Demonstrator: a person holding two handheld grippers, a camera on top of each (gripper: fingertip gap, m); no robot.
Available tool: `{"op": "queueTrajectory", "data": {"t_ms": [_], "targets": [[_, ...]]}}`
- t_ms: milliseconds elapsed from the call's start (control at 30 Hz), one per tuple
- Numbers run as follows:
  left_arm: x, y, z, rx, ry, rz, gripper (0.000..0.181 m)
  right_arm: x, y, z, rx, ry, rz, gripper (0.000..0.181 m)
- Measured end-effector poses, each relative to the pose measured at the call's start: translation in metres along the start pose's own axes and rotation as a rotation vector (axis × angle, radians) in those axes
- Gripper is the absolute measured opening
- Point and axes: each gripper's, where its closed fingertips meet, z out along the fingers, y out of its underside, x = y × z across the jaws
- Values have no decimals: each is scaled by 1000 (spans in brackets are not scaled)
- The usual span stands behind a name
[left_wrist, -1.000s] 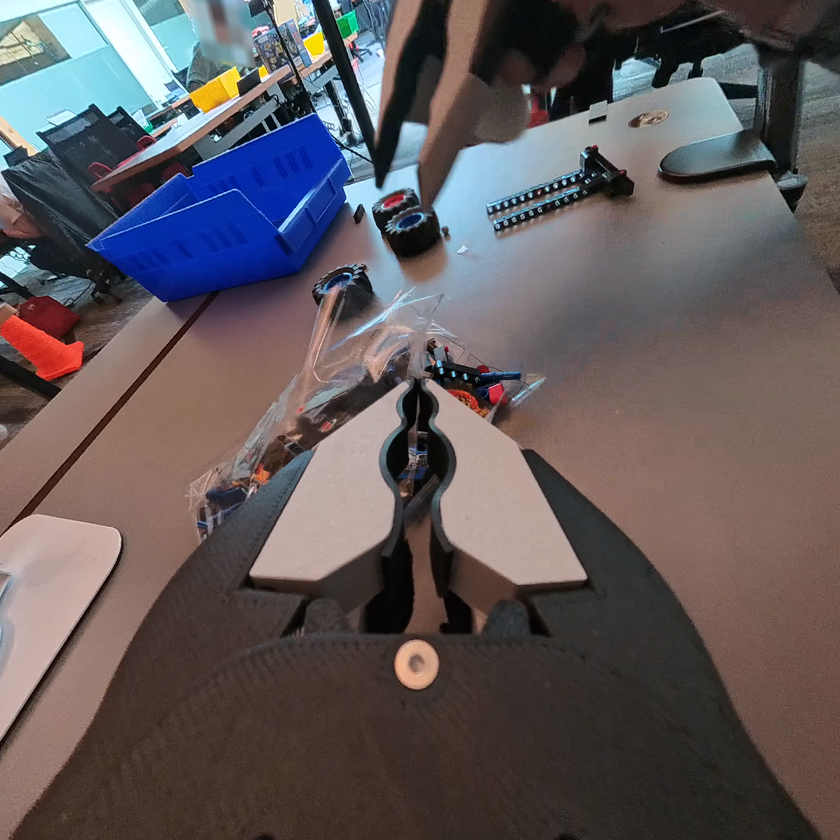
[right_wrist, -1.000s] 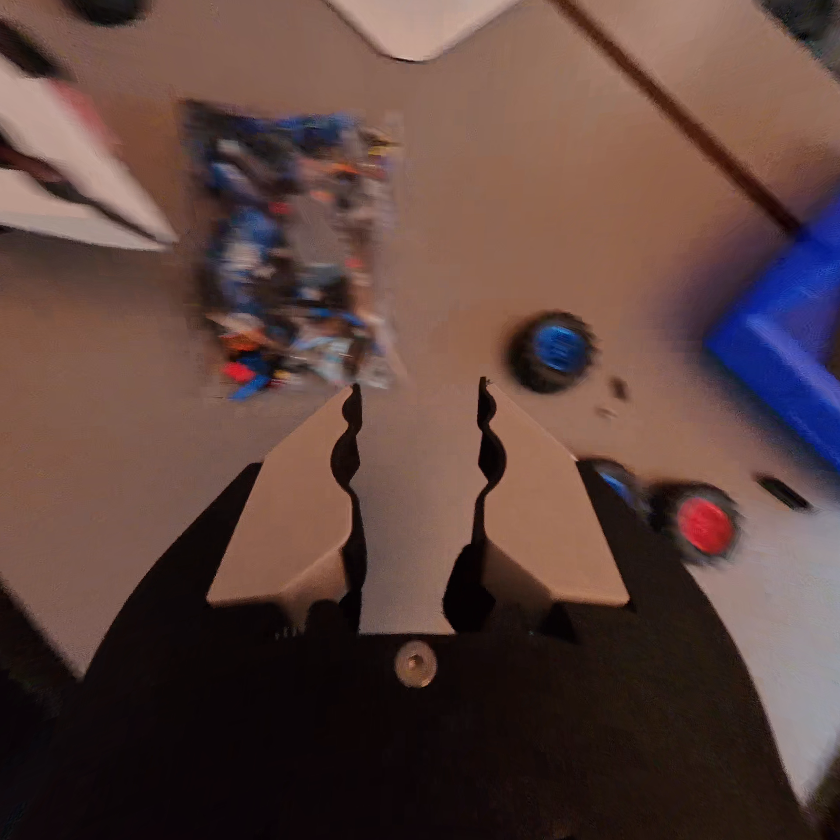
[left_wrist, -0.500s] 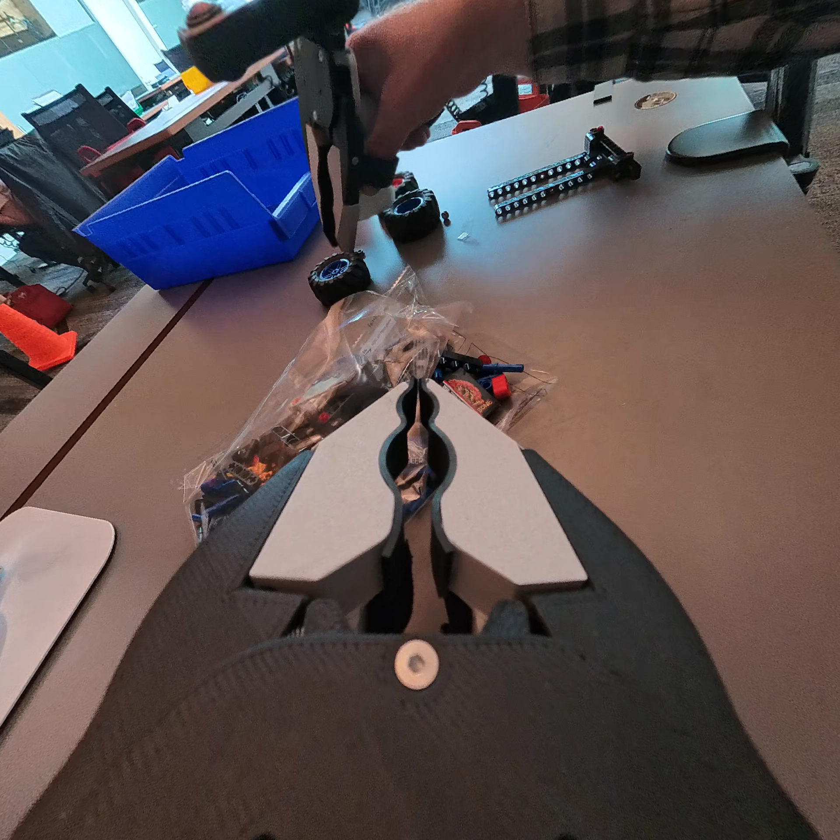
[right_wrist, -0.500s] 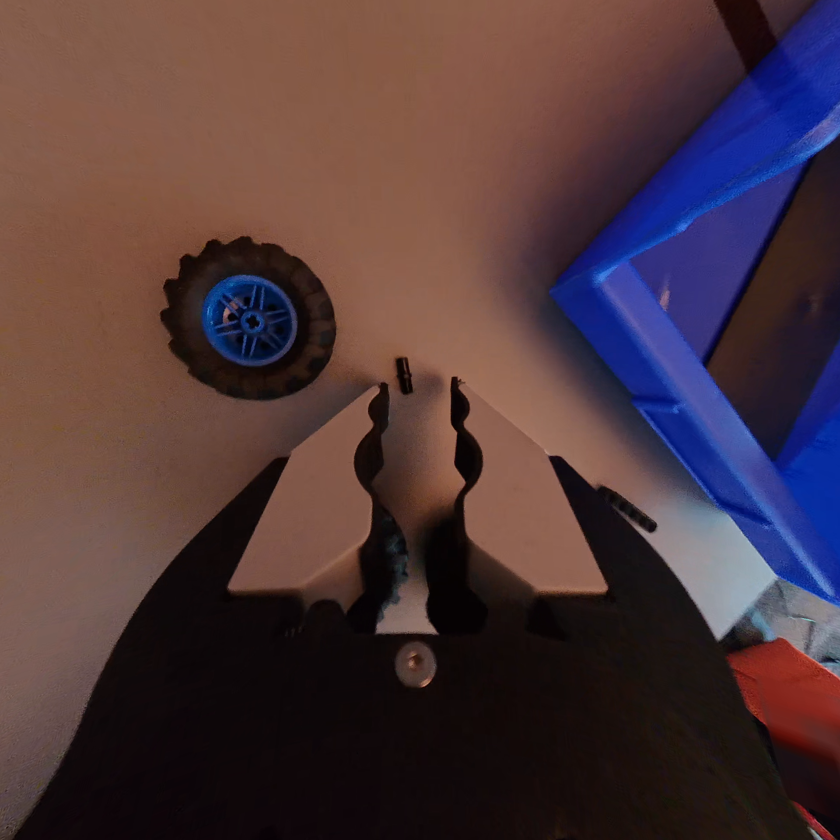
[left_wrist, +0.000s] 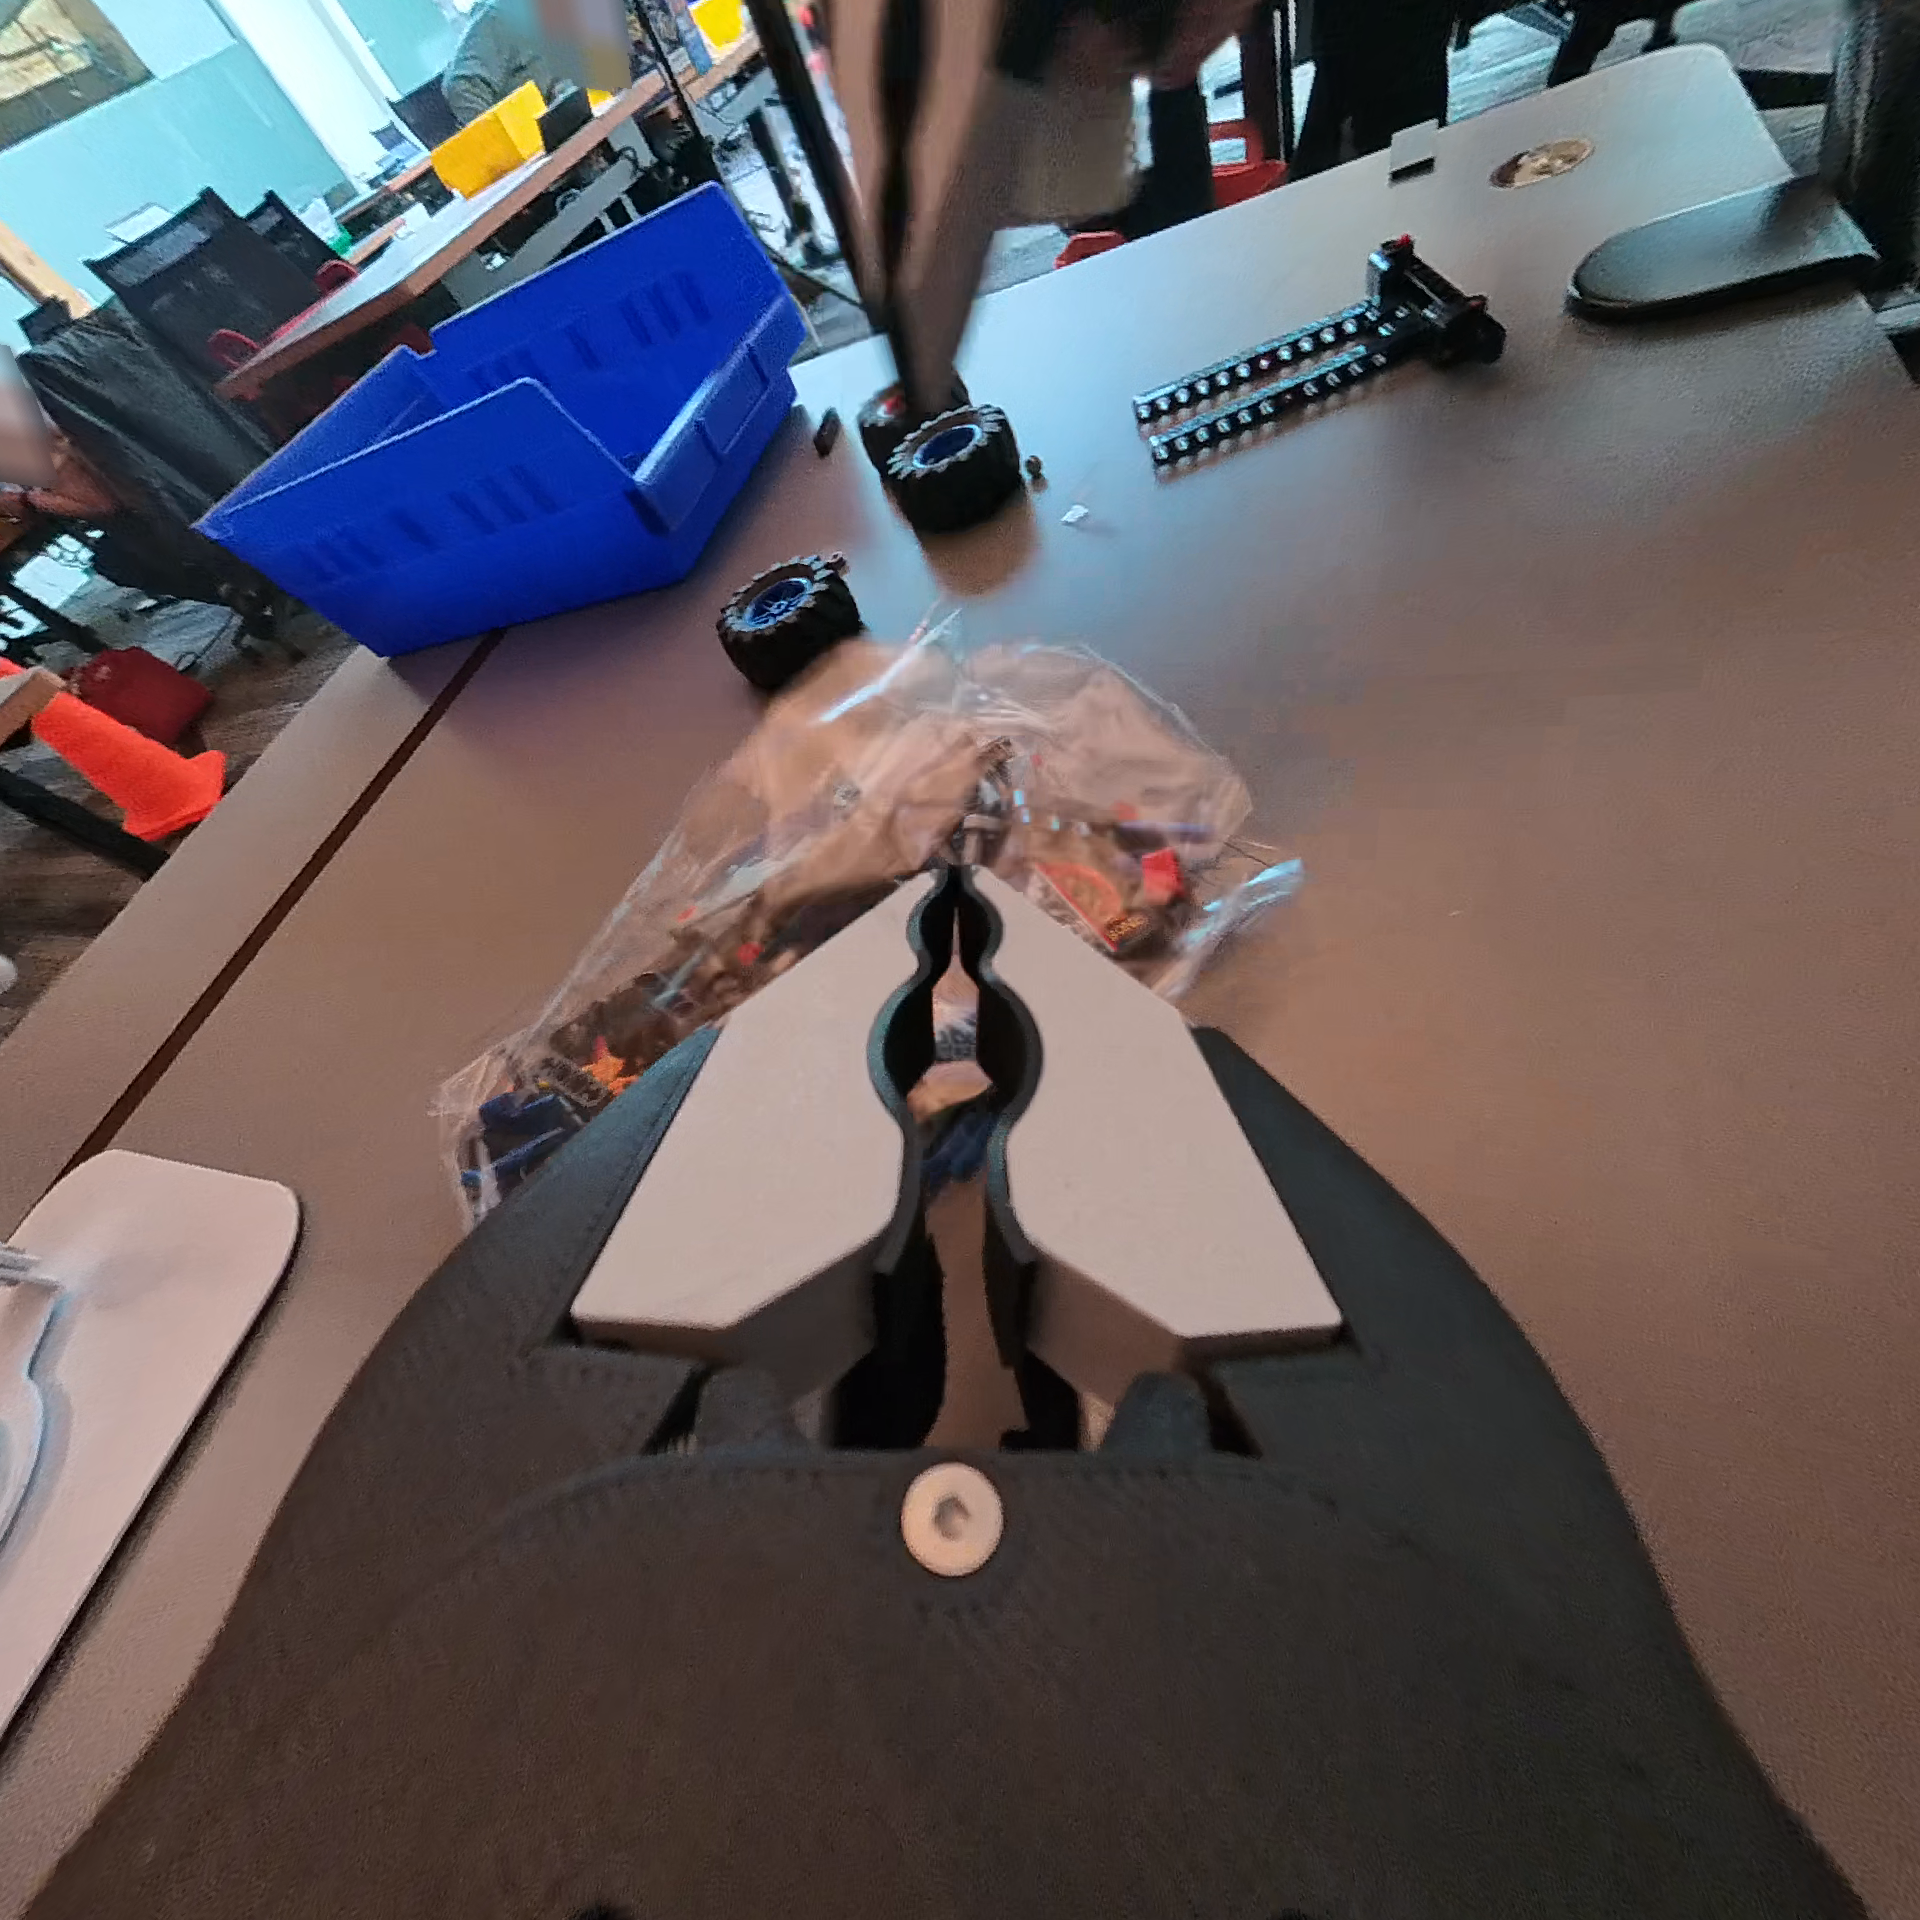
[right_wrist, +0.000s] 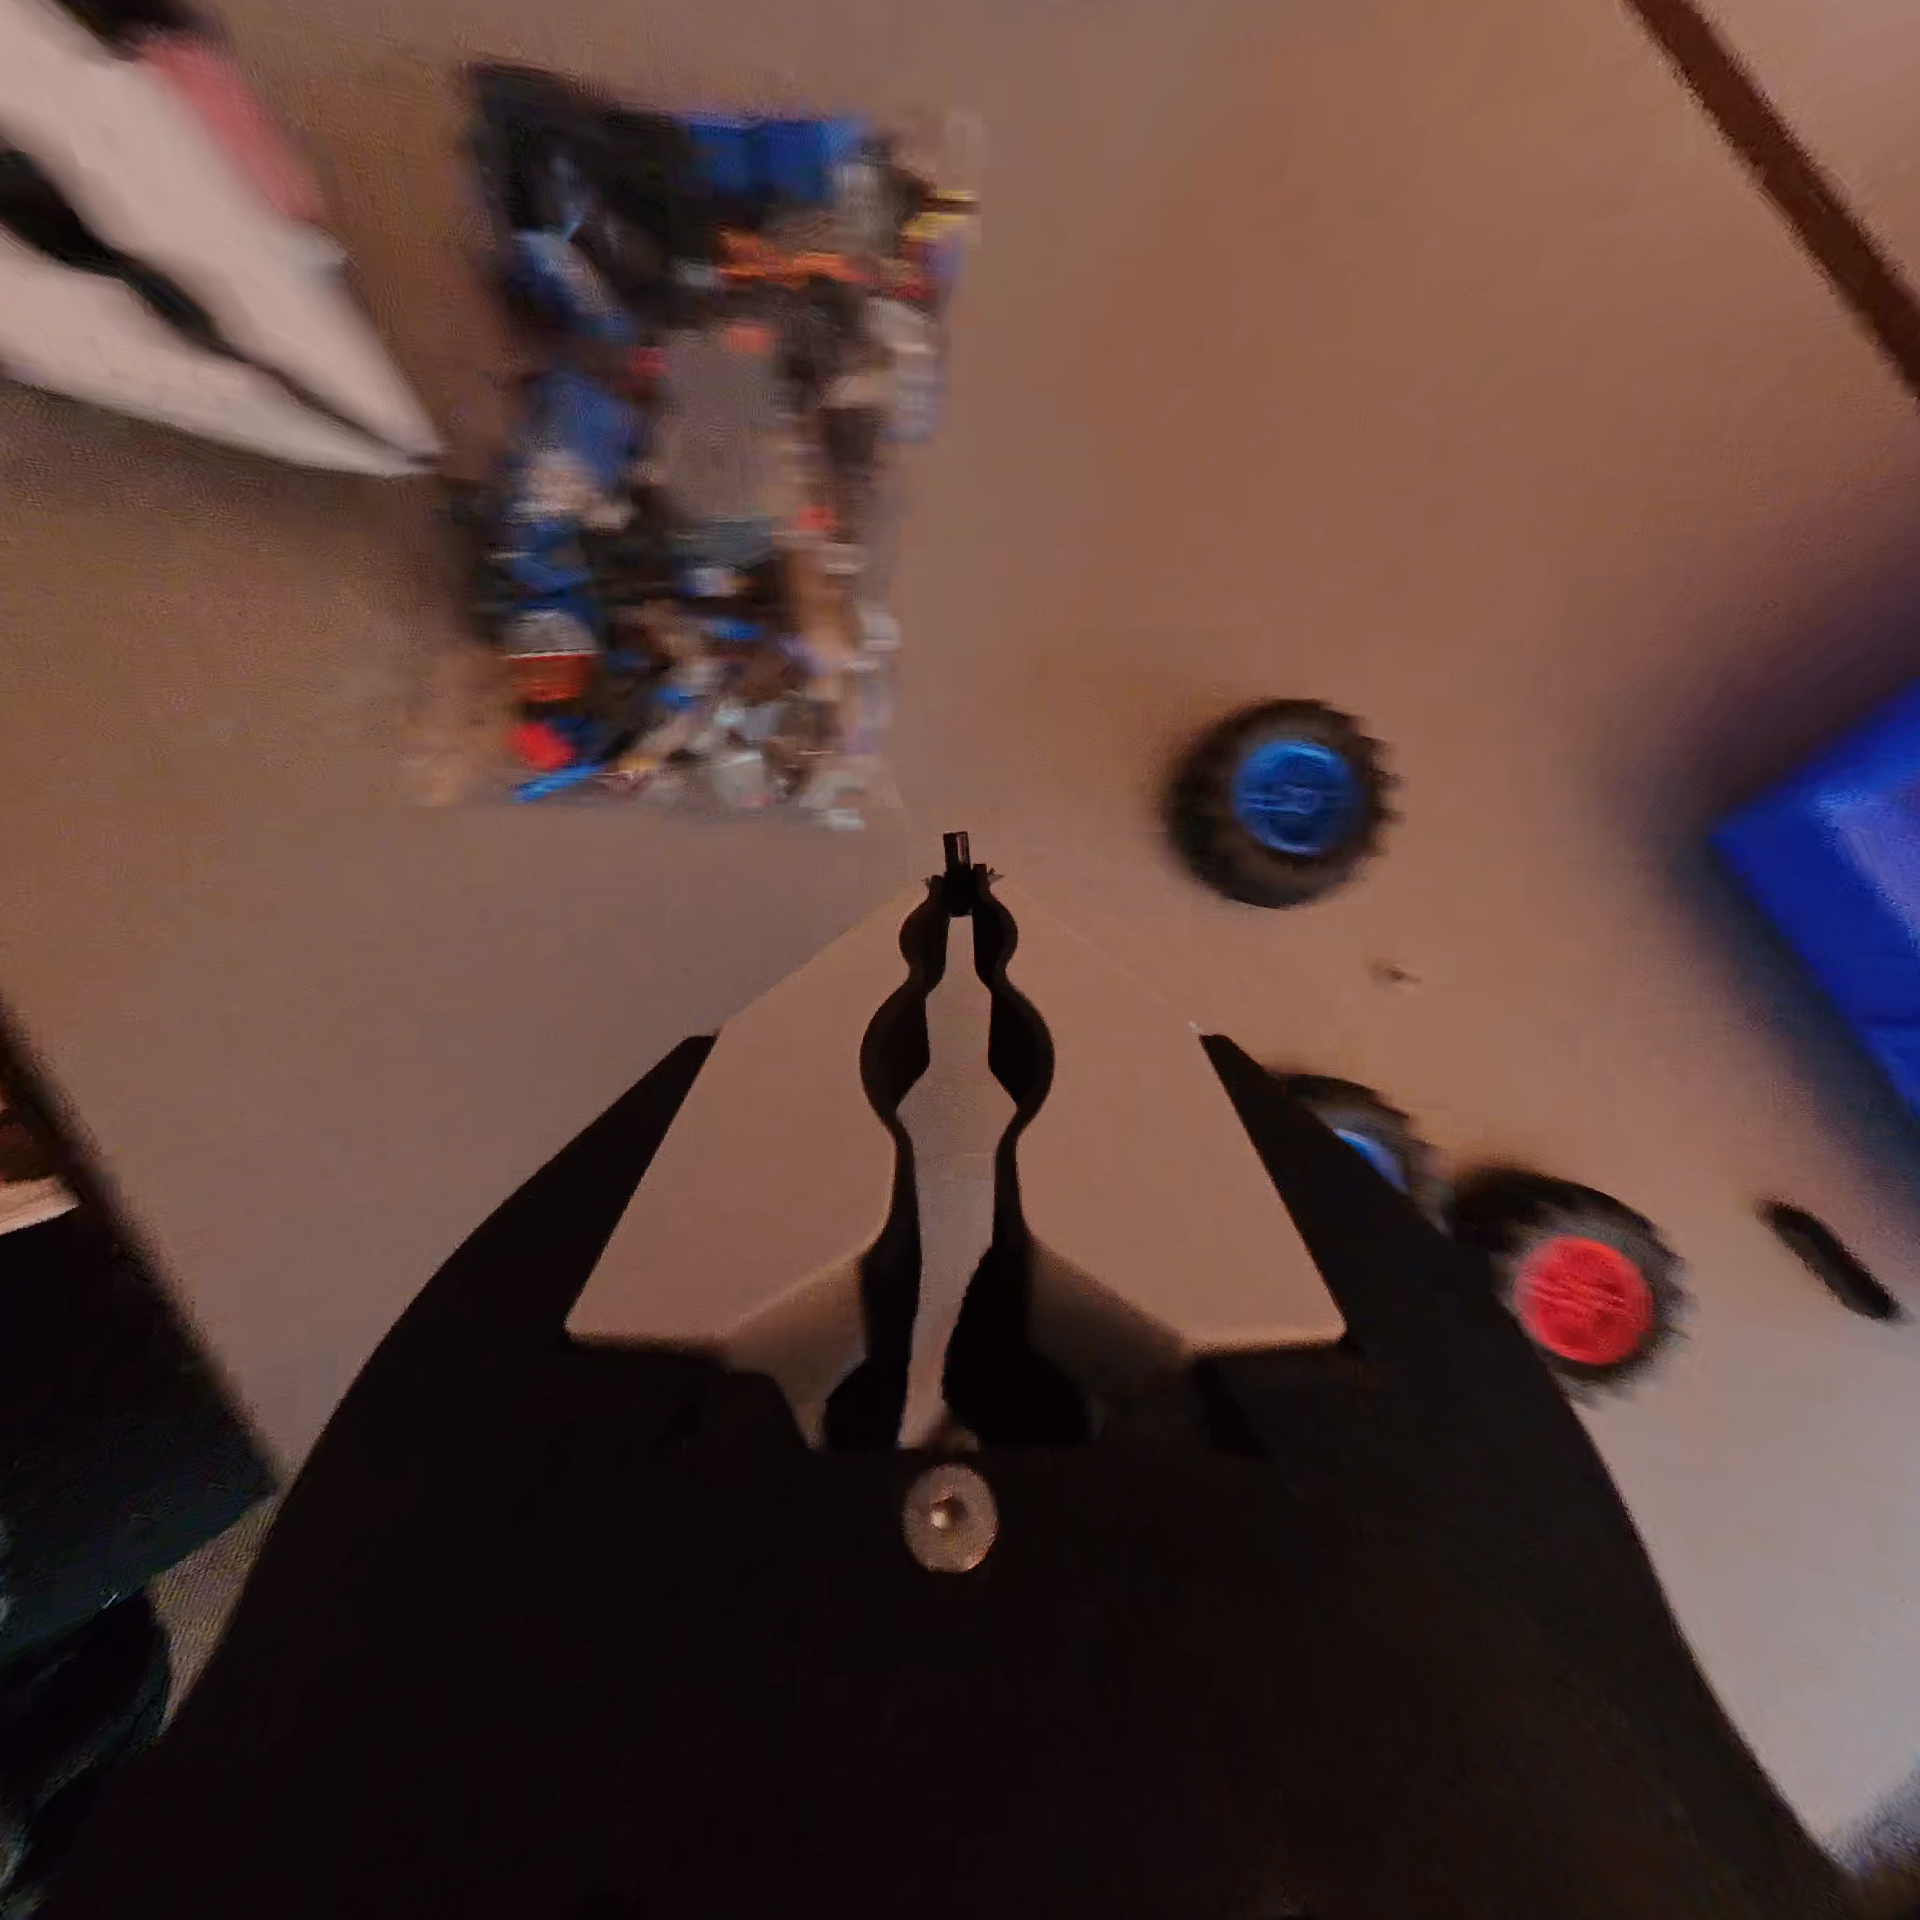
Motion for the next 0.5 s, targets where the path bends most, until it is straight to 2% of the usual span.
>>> {"op": "queueTrajectory", "data": {"t_ms": [100, 200, 300, 333, 400, 500], "targets": [[-10, -1, -1, 12, -41, -38, 0, -67, -2, 6, 19, -111, -99, 1], [-14, -4, -4, 44, -53, -75, 0, -105, -9, 28, 25, -163, -160, 1], [-7, -9, -6, 80, -2, -85, 0, -113, 1, 55, -65, -165, -185, 2], [-1, -11, -6, 85, 31, -86, 6, -112, 2, 57, -66, -156, -190, 2], [14, -10, -2, 62, 89, -56, 27, -112, 2, 51, -44, -175, -166, 1], [29, -2, 10, -21, 115, 26, 45, -101, 10, 33, -33, -151, -114, 1]]}}
